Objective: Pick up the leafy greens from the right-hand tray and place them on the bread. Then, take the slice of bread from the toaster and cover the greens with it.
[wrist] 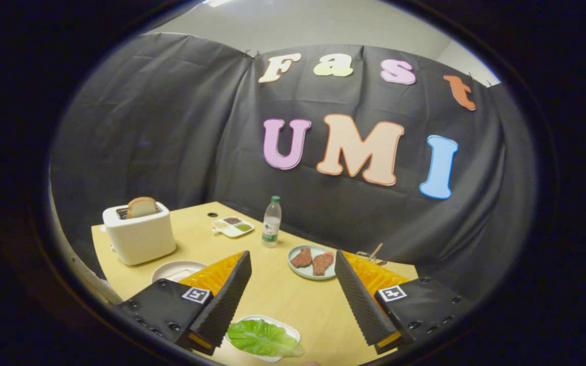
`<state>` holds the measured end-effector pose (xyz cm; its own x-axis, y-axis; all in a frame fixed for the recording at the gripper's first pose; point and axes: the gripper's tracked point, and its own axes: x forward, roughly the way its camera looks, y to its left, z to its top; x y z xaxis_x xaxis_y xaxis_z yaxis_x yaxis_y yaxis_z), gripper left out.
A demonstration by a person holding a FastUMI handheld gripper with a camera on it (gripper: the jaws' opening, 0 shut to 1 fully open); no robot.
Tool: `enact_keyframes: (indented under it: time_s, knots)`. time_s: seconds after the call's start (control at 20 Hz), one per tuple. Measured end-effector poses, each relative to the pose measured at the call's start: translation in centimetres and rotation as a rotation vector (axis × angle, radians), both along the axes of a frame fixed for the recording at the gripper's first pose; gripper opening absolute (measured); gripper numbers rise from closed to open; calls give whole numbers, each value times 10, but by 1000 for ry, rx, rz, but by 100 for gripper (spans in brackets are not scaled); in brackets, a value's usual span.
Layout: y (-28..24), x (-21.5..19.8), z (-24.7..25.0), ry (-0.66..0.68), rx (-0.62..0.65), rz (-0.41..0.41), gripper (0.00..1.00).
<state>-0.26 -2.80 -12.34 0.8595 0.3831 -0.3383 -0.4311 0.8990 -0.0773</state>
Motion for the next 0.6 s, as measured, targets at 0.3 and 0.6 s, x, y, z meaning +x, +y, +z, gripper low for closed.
enact_keyframes:
  time_s: [0.3, 0.6]
  knots:
    - [2, -14, -57, 130, -22, 116, 100]
    - [3, -27, -119, 257, -56, 186, 100]
